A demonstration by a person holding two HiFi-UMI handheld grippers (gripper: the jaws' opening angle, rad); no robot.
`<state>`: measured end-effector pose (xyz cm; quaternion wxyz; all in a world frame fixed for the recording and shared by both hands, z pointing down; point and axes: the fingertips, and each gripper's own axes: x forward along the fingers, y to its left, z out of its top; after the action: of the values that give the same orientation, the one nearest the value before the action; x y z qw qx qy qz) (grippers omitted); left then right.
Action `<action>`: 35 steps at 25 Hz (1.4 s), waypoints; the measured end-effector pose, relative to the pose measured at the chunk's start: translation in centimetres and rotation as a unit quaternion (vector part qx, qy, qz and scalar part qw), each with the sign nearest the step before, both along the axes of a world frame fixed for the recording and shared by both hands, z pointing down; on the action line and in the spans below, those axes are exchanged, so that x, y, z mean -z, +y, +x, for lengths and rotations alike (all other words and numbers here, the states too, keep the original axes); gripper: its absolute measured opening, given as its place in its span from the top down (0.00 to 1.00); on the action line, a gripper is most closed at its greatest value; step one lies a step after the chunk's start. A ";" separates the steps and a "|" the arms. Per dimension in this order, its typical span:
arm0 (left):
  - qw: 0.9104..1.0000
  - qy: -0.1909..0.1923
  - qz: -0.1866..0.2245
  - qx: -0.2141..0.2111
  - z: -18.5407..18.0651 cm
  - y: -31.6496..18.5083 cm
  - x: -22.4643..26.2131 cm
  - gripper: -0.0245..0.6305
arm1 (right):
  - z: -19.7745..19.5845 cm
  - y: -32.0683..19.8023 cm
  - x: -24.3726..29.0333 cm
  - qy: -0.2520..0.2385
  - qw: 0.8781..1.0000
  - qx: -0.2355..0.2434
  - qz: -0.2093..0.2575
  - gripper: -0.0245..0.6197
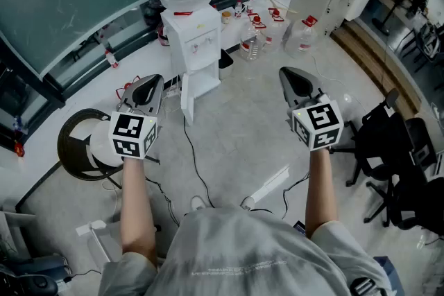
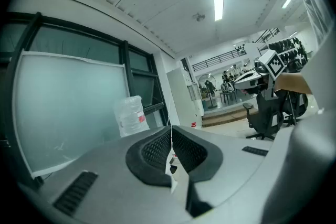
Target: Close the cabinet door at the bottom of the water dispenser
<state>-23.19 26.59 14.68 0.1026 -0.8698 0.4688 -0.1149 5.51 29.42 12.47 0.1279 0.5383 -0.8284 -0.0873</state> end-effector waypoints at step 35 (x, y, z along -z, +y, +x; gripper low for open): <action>0.993 0.103 -0.011 0.056 5.8 -16.4 -6.3 0.52 | 4.2 -16.9 -7.9 -0.016 0.993 0.097 -0.065 0.49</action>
<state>-17.41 10.16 21.01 0.0372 -0.8502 0.5239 -0.0355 9.66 12.53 20.40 0.1401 0.4478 -0.8824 -0.0365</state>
